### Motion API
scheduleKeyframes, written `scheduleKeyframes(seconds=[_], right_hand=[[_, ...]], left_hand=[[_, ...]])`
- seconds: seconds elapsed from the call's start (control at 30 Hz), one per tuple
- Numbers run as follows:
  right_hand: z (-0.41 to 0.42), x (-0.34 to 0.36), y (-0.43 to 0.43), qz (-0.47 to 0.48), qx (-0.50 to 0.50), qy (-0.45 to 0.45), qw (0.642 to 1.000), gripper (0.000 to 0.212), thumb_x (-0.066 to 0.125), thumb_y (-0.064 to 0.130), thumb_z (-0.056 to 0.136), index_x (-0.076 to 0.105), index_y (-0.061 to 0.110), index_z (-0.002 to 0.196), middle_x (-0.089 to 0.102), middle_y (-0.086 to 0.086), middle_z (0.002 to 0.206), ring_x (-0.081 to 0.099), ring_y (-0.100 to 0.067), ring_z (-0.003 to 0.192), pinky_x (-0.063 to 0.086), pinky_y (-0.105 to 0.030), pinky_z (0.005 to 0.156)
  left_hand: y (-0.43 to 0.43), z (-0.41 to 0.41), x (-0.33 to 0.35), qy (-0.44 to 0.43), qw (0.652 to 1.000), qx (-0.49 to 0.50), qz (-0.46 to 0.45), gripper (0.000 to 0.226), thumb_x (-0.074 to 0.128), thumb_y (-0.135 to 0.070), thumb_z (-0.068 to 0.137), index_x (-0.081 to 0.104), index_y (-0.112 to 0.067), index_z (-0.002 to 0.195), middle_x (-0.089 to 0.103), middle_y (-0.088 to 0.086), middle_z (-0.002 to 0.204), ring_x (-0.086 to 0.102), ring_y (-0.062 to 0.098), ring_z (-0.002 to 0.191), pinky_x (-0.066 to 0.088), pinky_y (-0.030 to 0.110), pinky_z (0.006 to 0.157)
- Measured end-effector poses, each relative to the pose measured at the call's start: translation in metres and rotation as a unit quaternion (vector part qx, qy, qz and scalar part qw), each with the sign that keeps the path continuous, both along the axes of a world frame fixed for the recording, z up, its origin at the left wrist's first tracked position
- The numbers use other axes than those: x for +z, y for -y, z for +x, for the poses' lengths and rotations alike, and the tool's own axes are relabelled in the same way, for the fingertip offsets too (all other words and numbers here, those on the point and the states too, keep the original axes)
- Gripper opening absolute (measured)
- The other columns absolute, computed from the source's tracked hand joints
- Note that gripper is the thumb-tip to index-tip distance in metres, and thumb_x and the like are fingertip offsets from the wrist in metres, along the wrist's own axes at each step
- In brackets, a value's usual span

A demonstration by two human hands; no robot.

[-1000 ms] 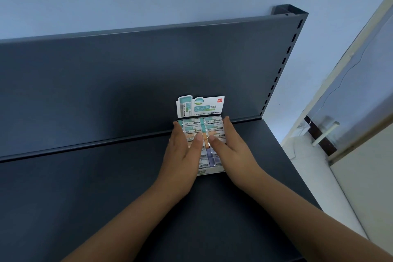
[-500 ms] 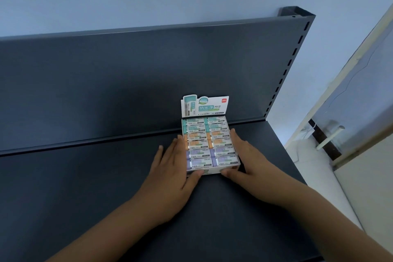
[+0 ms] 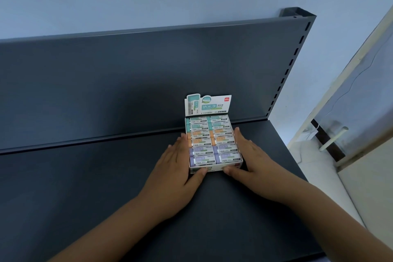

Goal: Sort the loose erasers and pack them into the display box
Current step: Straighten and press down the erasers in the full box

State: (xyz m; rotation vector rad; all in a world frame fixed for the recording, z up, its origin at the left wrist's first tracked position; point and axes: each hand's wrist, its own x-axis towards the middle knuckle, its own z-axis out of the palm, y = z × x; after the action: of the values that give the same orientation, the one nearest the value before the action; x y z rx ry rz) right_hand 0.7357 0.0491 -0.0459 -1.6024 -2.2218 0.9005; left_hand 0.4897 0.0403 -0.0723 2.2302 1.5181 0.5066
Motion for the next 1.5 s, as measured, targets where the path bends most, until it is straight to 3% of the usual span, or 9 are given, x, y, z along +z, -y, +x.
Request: scheduleKeyframes(seconds=[0.13, 0.23, 0.37, 0.5, 0.8, 1.0, 1.13, 1.33, 1.5], right_hand=[[0.000, 0.000, 0.002, 0.033, 0.004, -0.012, 0.999, 0.094, 0.058, 0.056, 0.092, -0.015, 0.053, 0.151, 0.008, 0.028, 0.162, 0.010, 0.003, 0.148, 0.014, -0.033, 0.125], [-0.001, 0.007, 0.002, 0.033, 0.002, -0.037, 0.999, 0.090, 0.061, 0.050, 0.093, -0.011, 0.063, 0.146, 0.021, 0.043, 0.151, 0.022, 0.012, 0.140, 0.021, -0.027, 0.120], [0.001, 0.009, 0.001, 0.025, 0.021, -0.007, 0.999, 0.086, 0.059, 0.047, 0.096, -0.008, 0.061, 0.148, 0.006, 0.055, 0.138, 0.019, 0.013, 0.138, 0.017, -0.023, 0.120], [0.000, 0.008, 0.001, 0.048, 0.030, 0.013, 0.998, 0.074, 0.054, 0.049, 0.097, 0.003, 0.059, 0.151, 0.001, 0.036, 0.159, 0.013, 0.003, 0.146, 0.017, -0.026, 0.121], [-0.006, 0.007, 0.003, 0.105, 0.036, 0.054, 0.992, 0.075, 0.051, 0.050, 0.097, 0.005, 0.044, 0.157, 0.008, 0.019, 0.165, 0.016, -0.005, 0.147, 0.018, -0.029, 0.122], [-0.007, 0.003, 0.002, 0.066, 0.010, 0.036, 0.997, 0.109, 0.061, 0.062, 0.087, -0.018, 0.033, 0.156, 0.010, 0.018, 0.163, 0.012, -0.002, 0.147, 0.010, -0.023, 0.120], [-0.004, -0.002, -0.010, 0.061, -0.005, 0.035, 0.998, 0.122, 0.065, 0.071, 0.077, -0.016, 0.028, 0.157, 0.013, 0.015, 0.165, 0.011, -0.003, 0.149, 0.007, -0.029, 0.123], [-0.010, 0.010, -0.030, 0.049, 0.008, 0.048, 0.998, 0.132, 0.079, 0.068, 0.064, -0.007, 0.033, 0.157, 0.013, 0.009, 0.166, 0.009, -0.010, 0.152, 0.003, -0.036, 0.124], [-0.009, -0.002, -0.034, 0.050, 0.003, 0.053, 0.997, 0.129, 0.069, 0.081, 0.063, -0.009, 0.037, 0.156, 0.007, 0.012, 0.167, 0.002, -0.006, 0.153, 0.000, -0.040, 0.125]], left_hand=[[0.001, 0.001, 0.000, 0.013, 1.000, 0.002, 0.017, 0.084, 0.038, -0.061, 0.097, -0.011, -0.028, 0.158, 0.008, -0.015, 0.167, 0.002, 0.001, 0.152, 0.008, 0.036, 0.126], [0.005, 0.003, 0.002, -0.006, 1.000, 0.004, 0.027, 0.083, 0.034, -0.060, 0.098, -0.015, -0.027, 0.157, 0.003, -0.012, 0.167, -0.001, 0.003, 0.153, 0.007, 0.034, 0.126], [0.007, 0.007, 0.003, -0.035, 0.999, -0.001, 0.039, 0.077, 0.021, -0.063, 0.095, -0.015, -0.033, 0.156, 0.000, -0.007, 0.168, -0.006, 0.006, 0.153, 0.005, 0.035, 0.126], [0.006, 0.007, 0.002, -0.041, 0.998, 0.003, 0.043, 0.077, 0.017, -0.065, 0.092, -0.002, -0.030, 0.158, 0.005, -0.006, 0.168, -0.004, 0.007, 0.153, 0.006, 0.036, 0.126], [0.005, 0.008, 0.000, -0.037, 0.998, 0.007, 0.046, 0.076, 0.019, -0.064, 0.094, 0.000, -0.030, 0.158, 0.008, -0.005, 0.168, 0.000, 0.010, 0.154, 0.013, 0.038, 0.125], [0.002, 0.007, 0.006, 0.056, 0.998, 0.018, 0.031, 0.086, 0.048, -0.064, 0.091, 0.005, -0.032, 0.158, 0.029, -0.019, 0.158, 0.026, 0.004, 0.146, 0.031, 0.038, 0.118], [-0.007, 0.008, 0.012, 0.067, 0.996, 0.032, 0.046, 0.075, 0.058, -0.070, 0.083, 0.028, -0.042, 0.146, 0.044, -0.028, 0.140, 0.042, 0.000, 0.130, 0.041, 0.039, 0.108], [-0.025, 0.013, 0.009, 0.067, 0.997, 0.042, 0.021, 0.090, 0.070, -0.078, 0.065, 0.031, -0.045, 0.139, 0.051, -0.027, 0.129, 0.050, 0.001, 0.120, 0.045, 0.039, 0.103], [-0.028, 0.012, 0.004, 0.046, 0.998, 0.032, 0.019, 0.093, 0.062, -0.081, 0.072, 0.024, -0.037, 0.144, 0.044, -0.022, 0.139, 0.043, 0.005, 0.129, 0.035, 0.043, 0.112]])
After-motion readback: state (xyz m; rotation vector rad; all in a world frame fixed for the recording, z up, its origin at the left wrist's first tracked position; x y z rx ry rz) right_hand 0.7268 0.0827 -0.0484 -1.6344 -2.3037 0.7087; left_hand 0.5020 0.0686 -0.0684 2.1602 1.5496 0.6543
